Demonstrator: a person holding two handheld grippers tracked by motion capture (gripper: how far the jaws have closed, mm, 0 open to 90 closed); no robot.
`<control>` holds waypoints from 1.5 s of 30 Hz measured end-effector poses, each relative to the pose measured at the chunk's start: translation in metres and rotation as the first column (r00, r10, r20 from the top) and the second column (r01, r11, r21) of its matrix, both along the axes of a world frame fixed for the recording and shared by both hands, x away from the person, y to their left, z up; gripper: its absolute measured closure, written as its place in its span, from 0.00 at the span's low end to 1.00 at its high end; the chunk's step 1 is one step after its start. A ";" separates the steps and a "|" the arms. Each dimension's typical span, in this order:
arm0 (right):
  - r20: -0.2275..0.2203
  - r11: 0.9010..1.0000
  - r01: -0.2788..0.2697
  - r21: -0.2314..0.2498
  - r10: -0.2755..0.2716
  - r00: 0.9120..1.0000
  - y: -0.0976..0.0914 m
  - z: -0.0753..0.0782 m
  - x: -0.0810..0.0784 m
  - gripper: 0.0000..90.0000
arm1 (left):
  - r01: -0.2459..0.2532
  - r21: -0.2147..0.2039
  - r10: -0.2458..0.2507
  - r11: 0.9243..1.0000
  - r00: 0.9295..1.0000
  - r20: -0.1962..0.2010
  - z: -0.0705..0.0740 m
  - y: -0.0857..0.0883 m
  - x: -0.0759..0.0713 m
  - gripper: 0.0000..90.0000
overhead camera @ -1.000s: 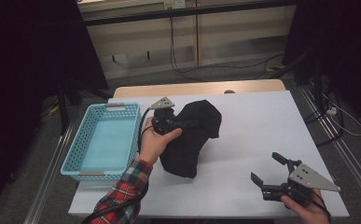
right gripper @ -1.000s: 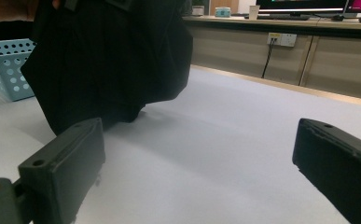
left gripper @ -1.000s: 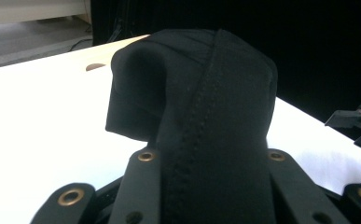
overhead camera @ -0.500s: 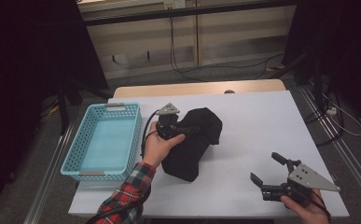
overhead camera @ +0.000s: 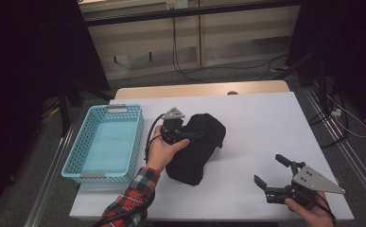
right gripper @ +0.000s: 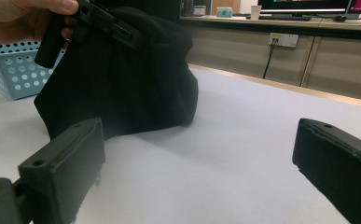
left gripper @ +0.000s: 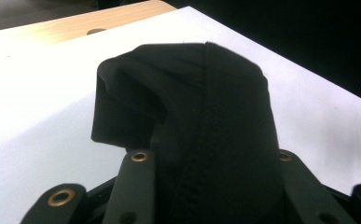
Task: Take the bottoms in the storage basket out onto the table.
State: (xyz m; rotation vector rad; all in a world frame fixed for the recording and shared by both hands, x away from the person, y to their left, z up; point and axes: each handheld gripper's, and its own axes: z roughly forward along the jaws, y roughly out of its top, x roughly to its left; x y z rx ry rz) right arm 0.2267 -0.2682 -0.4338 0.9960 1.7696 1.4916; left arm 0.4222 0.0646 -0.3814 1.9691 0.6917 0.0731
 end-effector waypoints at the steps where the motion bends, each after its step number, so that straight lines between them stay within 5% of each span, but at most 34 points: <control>1: 0.001 1.000 -0.001 0.001 0.001 1.000 0.000 0.000 0.000 0.02 | -0.001 0.004 0.001 1.000 1.000 -0.001 0.000 0.000 0.000 0.75; 8: 0.002 1.000 -0.004 -0.001 0.004 1.000 0.000 0.001 0.000 0.02 | -0.032 -0.004 0.032 0.999 0.999 0.010 0.002 0.002 -0.001 0.63; 14: 0.004 1.000 -0.005 0.000 0.005 1.000 0.000 0.001 0.000 0.02 | -0.088 0.005 0.087 0.996 0.995 0.051 0.009 0.005 -0.003 0.27; 19: 0.002 1.000 0.000 -0.005 0.000 1.000 0.000 0.001 0.002 0.02 | -0.108 0.008 0.107 0.994 0.989 0.100 0.012 0.014 -0.010 0.18; 24: -0.008 0.999 -0.031 -0.024 0.031 0.999 0.004 0.002 0.005 0.02 | -0.121 0.035 0.116 0.992 0.984 0.132 0.010 0.022 -0.015 0.16; 30: -0.030 0.998 -0.050 -0.031 0.049 0.998 0.015 0.005 0.013 0.02 | -0.128 0.047 0.122 0.991 0.985 0.120 0.009 0.029 -0.015 0.13; 37: -0.082 0.996 -0.061 -0.060 0.056 0.995 0.038 0.002 0.035 0.02 | -0.164 0.044 0.157 0.985 0.978 0.140 0.012 0.041 -0.014 0.12; 45: -0.089 0.988 -0.103 -0.113 0.093 0.992 0.066 0.003 0.059 0.04 | -0.177 0.049 0.169 0.983 0.976 0.140 0.010 0.050 -0.013 0.11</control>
